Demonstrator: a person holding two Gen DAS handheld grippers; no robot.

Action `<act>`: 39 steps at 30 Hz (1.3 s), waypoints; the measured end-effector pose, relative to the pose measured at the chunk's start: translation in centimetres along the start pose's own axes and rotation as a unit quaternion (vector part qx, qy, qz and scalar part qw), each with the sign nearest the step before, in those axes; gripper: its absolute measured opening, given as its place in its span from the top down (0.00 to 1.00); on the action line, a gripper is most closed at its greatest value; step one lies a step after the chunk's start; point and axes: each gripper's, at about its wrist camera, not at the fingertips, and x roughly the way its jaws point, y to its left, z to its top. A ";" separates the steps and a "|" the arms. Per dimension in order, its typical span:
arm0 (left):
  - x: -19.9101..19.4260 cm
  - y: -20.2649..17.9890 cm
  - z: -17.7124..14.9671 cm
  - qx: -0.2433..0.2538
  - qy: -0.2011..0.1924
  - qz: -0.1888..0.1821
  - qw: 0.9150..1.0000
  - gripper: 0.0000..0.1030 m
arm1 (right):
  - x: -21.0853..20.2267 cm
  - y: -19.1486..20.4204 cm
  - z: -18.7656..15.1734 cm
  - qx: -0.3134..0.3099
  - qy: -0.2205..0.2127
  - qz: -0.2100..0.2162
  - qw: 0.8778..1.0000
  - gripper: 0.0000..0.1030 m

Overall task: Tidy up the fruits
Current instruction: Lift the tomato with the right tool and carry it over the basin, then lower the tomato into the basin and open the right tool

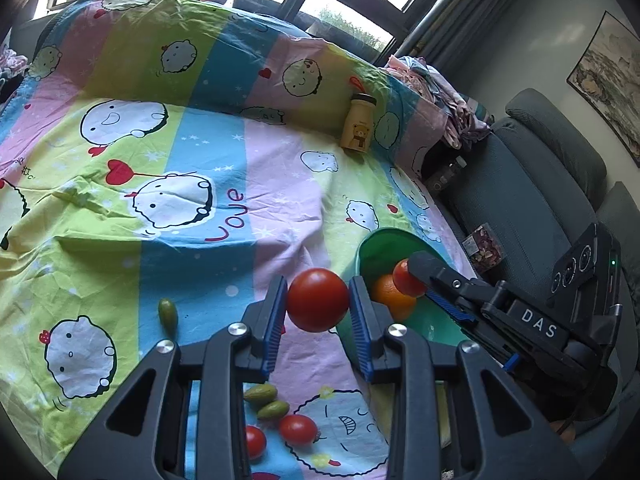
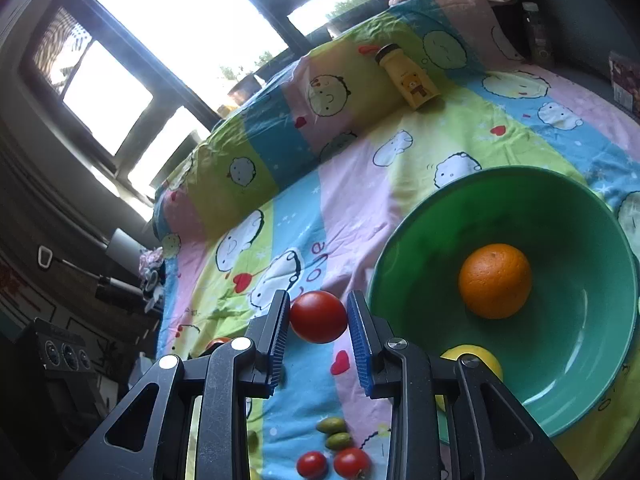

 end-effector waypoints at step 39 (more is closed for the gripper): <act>8.9 -7.5 -0.6 0.051 0.087 -0.057 0.993 0.70 | -4.3 -8.7 1.9 0.122 -0.048 -0.112 0.985 0.69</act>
